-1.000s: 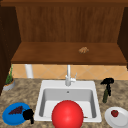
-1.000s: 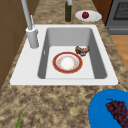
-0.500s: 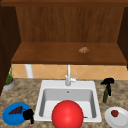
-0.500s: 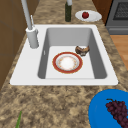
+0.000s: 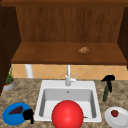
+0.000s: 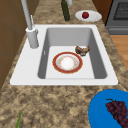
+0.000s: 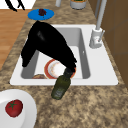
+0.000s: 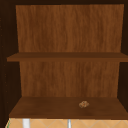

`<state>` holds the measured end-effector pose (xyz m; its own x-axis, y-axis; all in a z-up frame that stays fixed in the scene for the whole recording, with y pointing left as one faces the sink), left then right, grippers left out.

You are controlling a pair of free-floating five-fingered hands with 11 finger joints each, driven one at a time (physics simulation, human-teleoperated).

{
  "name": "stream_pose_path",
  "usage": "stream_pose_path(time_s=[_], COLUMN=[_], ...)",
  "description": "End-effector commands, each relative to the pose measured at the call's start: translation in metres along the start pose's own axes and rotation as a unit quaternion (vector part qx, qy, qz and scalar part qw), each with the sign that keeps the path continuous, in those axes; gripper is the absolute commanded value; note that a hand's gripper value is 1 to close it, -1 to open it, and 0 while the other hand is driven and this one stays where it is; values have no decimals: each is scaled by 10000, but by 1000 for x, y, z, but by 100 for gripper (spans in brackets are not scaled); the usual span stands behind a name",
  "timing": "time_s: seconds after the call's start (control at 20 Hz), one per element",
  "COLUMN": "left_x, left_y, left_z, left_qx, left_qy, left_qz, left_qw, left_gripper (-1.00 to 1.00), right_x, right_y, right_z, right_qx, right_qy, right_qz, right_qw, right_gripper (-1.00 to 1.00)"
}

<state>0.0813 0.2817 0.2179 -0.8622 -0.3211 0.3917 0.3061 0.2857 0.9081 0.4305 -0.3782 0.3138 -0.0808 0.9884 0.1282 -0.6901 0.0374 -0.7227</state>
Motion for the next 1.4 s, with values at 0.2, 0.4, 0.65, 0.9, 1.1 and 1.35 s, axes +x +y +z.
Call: stream_pose_path(time_s=[0.2, 0.4, 0.65, 0.9, 1.1, 1.35], left_x=[0, 0, 0, 0, 0, 0], left_y=[0, 0, 0, 0, 0, 0], left_z=[0, 0, 0, 0, 0, 0], left_qx=[0, 0, 0, 0, 0, 0], left_qy=[0, 0, 0, 0, 0, 0], left_qz=[0, 0, 0, 0, 0, 0], left_qw=[10000, 10000, 10000, 10000, 10000, 10000], left_gripper=[0, 0, 0, 0, 0, 0], right_x=[-7, -8, -7, -1, 2, 16], right_y=[0, 2, 4, -1, -16, -32], right_z=[-18, -11, -4, 7, 35, 69], right_qx=[-226, -320, -328, -394, -328, -266], right_qy=[67, 58, 66, 127, 197, 269], right_qz=[103, 96, 104, 161, 247, 382], right_qw=[9997, 9994, 9994, 9990, 9990, 9986], right_gripper=[-100, -100, -100, -100, -100, -100])
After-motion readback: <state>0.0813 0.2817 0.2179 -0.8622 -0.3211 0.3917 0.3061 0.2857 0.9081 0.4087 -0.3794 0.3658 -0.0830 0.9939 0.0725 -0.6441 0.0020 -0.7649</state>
